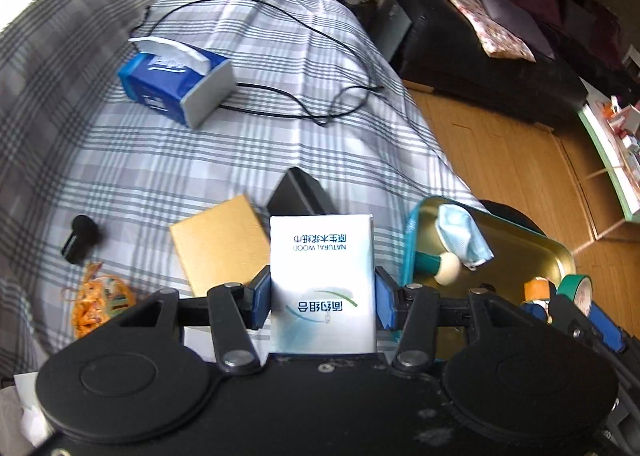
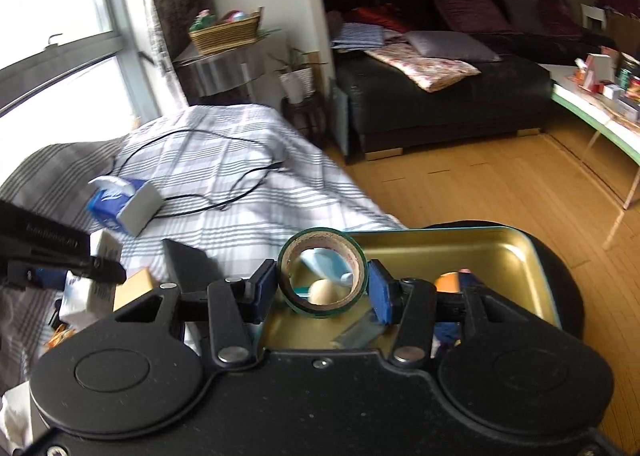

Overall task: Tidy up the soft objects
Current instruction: 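Open the right tool over the tray while the left tool releases the tissue packet there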

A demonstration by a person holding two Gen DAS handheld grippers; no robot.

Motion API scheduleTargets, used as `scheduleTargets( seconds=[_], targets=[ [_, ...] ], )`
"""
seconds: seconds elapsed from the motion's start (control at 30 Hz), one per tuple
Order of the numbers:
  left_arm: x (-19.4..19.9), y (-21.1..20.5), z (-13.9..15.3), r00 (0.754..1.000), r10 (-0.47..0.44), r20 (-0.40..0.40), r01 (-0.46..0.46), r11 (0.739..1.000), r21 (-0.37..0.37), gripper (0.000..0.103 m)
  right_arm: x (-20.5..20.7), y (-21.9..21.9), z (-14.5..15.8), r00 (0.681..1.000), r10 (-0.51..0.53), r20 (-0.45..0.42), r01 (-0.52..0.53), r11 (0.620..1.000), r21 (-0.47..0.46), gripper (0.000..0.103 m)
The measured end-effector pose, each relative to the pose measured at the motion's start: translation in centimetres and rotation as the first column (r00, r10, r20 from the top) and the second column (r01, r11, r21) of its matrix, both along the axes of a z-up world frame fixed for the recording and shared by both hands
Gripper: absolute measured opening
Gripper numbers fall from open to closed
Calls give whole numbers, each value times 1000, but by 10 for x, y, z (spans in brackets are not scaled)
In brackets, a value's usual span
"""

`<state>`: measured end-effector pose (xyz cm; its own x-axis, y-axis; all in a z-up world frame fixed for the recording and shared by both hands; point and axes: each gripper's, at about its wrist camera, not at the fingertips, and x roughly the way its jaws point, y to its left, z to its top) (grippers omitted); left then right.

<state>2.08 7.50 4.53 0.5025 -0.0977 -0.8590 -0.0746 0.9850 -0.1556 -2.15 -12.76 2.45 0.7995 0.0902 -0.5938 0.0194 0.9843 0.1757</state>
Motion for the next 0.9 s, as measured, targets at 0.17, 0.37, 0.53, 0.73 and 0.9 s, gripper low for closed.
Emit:
scheduleTargets(
  seconds=[0.17,0.37,0.53,0.73,0.9],
  targets=[
    [13,-54,-18,993,-111,-42,112,994,4,48,9,-49,-9,986,-158,-56,158,987,-1,48],
    [32,-99,-45,977,-189,-97,190,982,8,48,24,-76,-21,965,-240,-107,236,971,-45,48],
    [46,-120,-61,967,-220,-132,222,975,6,48,40,-90,-28,948,-290,-135,282,957,-74,48],
    [53,-131,-75,958,-239,-158,244,970,8,48,47,-96,-36,940,-307,-152,296,951,-92,48],
    [54,-130,-83,956,-234,-176,240,971,12,48,52,-98,-42,932,-320,-168,306,946,-106,48]
  ],
)
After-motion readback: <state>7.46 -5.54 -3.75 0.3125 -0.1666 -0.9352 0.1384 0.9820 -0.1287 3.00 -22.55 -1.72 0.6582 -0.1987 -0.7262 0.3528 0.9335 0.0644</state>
